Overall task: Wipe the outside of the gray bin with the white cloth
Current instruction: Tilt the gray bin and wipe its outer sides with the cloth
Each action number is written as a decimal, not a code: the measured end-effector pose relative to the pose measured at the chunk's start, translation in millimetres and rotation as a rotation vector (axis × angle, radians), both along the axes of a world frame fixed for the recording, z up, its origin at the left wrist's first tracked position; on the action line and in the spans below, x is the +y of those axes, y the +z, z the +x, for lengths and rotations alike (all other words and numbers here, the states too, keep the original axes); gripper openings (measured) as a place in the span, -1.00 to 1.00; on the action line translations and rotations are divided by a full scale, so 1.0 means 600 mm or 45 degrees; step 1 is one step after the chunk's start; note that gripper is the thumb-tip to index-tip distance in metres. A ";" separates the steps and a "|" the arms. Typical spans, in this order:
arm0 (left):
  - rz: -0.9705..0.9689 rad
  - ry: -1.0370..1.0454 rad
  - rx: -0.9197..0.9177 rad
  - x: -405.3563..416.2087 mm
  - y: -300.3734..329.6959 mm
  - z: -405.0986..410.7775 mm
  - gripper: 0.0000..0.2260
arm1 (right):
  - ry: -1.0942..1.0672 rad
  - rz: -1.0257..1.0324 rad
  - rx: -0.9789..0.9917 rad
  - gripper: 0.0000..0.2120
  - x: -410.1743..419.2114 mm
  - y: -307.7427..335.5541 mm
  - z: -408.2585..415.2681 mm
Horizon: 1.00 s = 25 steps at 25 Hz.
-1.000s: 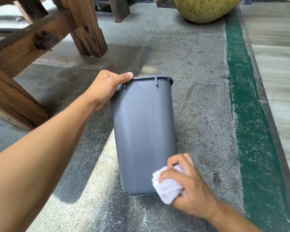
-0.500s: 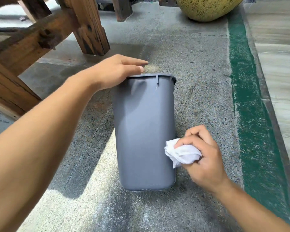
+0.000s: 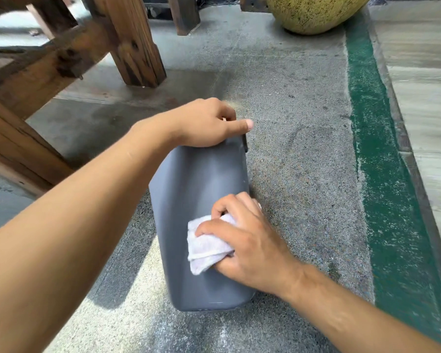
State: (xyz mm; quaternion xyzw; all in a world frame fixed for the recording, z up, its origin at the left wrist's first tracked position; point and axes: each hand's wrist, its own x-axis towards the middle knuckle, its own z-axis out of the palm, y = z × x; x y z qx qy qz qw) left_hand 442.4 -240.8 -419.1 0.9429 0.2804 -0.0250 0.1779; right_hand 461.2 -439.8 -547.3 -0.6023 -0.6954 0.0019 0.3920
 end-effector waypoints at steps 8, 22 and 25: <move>-0.294 -0.042 -0.103 0.008 0.020 -0.002 -0.72 | -0.281 0.178 0.481 -0.66 0.007 0.022 0.044; -0.473 0.061 0.032 0.038 -0.066 -0.081 -0.60 | -0.068 0.040 0.452 -0.63 0.090 -0.003 -0.002; -0.395 -0.011 0.145 0.038 -0.072 -0.077 -0.65 | -0.049 -0.015 0.427 -0.63 0.061 -0.021 -0.028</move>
